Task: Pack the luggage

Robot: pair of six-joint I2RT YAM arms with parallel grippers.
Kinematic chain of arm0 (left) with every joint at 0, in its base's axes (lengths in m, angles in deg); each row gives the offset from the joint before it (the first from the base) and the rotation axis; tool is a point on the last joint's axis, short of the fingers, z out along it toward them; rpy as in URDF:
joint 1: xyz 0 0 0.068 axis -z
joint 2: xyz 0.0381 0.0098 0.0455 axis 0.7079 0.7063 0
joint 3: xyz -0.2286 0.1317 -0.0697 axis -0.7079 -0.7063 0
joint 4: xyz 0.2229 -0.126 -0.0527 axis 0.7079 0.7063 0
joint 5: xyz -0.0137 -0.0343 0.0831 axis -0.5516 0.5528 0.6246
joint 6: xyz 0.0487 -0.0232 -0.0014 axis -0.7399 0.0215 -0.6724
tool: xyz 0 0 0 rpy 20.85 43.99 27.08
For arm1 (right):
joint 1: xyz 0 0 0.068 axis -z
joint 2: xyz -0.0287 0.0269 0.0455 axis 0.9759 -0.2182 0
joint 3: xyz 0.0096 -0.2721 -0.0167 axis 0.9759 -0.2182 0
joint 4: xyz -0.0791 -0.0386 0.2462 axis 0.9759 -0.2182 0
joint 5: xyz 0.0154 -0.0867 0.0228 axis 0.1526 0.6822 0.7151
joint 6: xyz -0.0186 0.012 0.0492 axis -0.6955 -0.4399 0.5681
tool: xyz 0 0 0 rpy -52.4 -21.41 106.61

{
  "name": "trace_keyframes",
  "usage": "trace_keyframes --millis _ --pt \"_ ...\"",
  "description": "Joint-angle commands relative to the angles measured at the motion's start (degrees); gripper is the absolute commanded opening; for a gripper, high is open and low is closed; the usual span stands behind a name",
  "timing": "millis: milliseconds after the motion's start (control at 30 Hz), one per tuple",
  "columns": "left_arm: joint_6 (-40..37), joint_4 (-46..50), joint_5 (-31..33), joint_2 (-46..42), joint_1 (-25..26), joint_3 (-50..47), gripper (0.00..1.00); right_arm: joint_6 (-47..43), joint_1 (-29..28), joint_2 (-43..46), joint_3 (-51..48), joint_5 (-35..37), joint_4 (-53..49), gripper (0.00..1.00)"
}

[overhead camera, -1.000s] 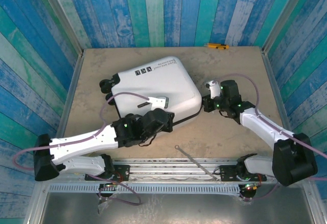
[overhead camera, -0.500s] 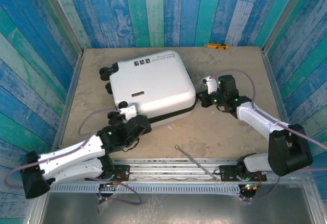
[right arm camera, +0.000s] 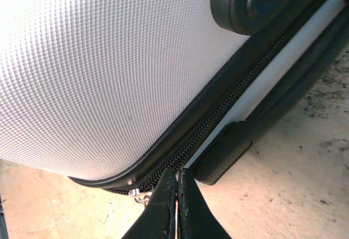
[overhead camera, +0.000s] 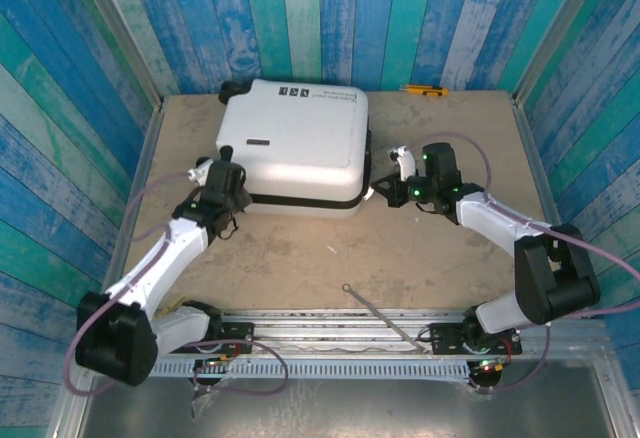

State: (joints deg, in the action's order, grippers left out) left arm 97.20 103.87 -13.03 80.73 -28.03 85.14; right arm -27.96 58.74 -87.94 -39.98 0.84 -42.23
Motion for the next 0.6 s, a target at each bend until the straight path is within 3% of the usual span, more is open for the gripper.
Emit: trace_keyframes --millis 0,167,267,433,567 --pt "-7.21 -8.3 -4.58 0.46 -0.44 5.99 0.01 0.54 0.0 -3.2 -0.92 0.81 -1.22 0.0" --pt "-10.63 -13.67 -8.11 -9.19 1.62 9.19 0.43 2.95 -1.11 -4.12 -2.19 0.94 3.01 0.0" --pt "-15.52 -13.37 -8.42 -10.84 6.32 13.37 0.59 3.6 -1.15 -2.66 -3.66 1.32 4.8 0.0" --pt "-19.09 -11.66 -15.01 -1.25 11.51 22.41 0.63 5.86 -1.67 1.08 -7.67 3.13 8.19 0.0" --pt "-21.37 -11.88 -16.05 10.98 14.73 30.34 0.61 9.96 -3.15 3.61 -12.85 5.96 13.98 0.0"
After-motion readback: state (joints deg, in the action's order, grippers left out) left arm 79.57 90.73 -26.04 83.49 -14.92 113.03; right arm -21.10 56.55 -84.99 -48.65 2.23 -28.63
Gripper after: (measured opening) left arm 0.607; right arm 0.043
